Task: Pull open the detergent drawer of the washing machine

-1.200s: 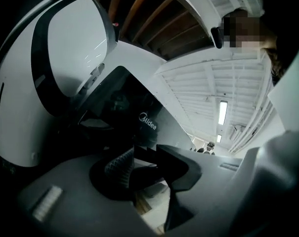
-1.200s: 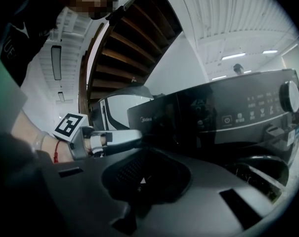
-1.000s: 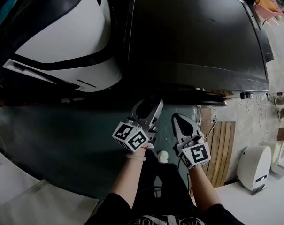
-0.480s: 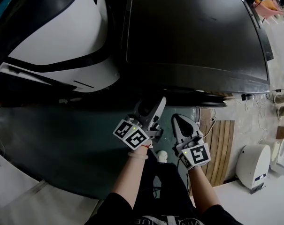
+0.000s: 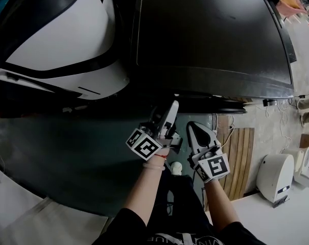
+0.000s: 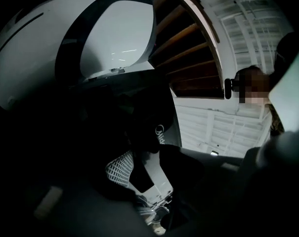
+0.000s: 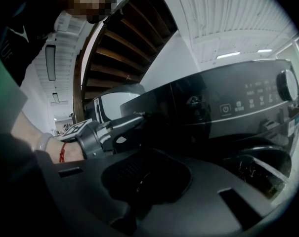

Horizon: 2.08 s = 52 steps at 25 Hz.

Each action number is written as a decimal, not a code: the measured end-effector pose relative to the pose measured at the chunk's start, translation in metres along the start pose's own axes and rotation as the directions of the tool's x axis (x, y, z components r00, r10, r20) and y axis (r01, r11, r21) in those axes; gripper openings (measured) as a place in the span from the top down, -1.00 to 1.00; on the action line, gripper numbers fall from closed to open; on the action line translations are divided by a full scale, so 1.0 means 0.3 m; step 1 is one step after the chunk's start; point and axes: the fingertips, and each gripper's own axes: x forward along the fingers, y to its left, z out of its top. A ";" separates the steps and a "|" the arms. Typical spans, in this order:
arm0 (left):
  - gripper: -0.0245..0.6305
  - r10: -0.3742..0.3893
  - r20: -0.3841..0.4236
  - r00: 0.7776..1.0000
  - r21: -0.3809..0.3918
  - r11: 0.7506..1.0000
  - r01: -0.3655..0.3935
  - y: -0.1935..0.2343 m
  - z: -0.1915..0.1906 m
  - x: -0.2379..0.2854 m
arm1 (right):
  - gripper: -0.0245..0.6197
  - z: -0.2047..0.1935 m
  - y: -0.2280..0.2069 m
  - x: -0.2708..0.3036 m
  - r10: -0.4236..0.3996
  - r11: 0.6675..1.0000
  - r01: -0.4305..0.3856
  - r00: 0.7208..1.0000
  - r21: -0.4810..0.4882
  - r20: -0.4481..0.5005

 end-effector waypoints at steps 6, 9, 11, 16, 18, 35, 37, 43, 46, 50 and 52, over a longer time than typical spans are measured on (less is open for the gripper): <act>0.46 -0.014 0.006 1.000 -0.057 0.998 0.014 0.001 0.001 -0.003 | 0.89 0.013 -0.001 -0.014 -0.010 1.000 0.010 1.000 0.011 0.015; 0.48 -0.009 0.005 1.000 -0.074 0.997 0.009 -0.001 0.001 -0.006 | 0.89 0.017 0.003 -0.029 -0.017 1.000 0.017 1.000 0.010 0.015; 0.49 -0.008 0.000 1.000 -0.081 0.997 0.008 0.000 0.000 -0.009 | 0.89 0.021 0.008 -0.039 -0.021 1.000 0.021 0.999 0.008 0.026; 0.49 -0.009 -0.004 1.000 -0.092 0.996 0.008 -0.012 -0.003 -0.025 | 0.89 0.030 0.006 -0.072 -0.049 0.999 0.049 0.999 0.005 0.016; 0.49 -0.007 -0.002 1.000 -0.097 0.995 0.007 -0.019 -0.010 -0.034 | 0.89 0.024 0.005 -0.088 -0.050 0.999 0.050 0.999 -0.007 0.008; 0.49 0.029 -0.008 1.000 -0.092 0.995 -0.029 -0.081 -0.066 -0.150 | 0.89 0.016 0.111 -0.150 0.040 0.999 -0.040 0.999 -0.016 0.000; 0.49 0.031 -0.003 1.000 -0.093 0.995 -0.032 -0.090 -0.073 -0.167 | 0.89 0.018 0.119 -0.162 0.044 0.999 -0.044 0.999 -0.009 0.003; 0.49 0.030 0.002 1.000 -0.092 0.995 -0.030 -0.113 -0.087 -0.206 | 0.89 0.018 0.135 -0.199 0.048 0.999 -0.048 0.999 -0.019 0.021; 0.49 0.036 0.003 0.999 -0.094 0.995 -0.036 -0.117 -0.093 -0.226 | 0.89 0.011 0.141 -0.214 0.048 0.998 -0.047 0.999 -0.031 0.018; 0.49 0.035 0.008 0.999 -0.093 0.995 -0.034 -0.123 -0.099 -0.240 | 0.89 0.028 0.155 -0.225 0.054 0.998 -0.052 0.998 -0.039 0.036; 0.49 0.035 0.008 0.999 -0.093 0.995 -0.034 -0.129 -0.105 -0.247 | 0.89 0.011 0.151 -0.237 0.051 0.998 -0.049 0.998 -0.045 0.034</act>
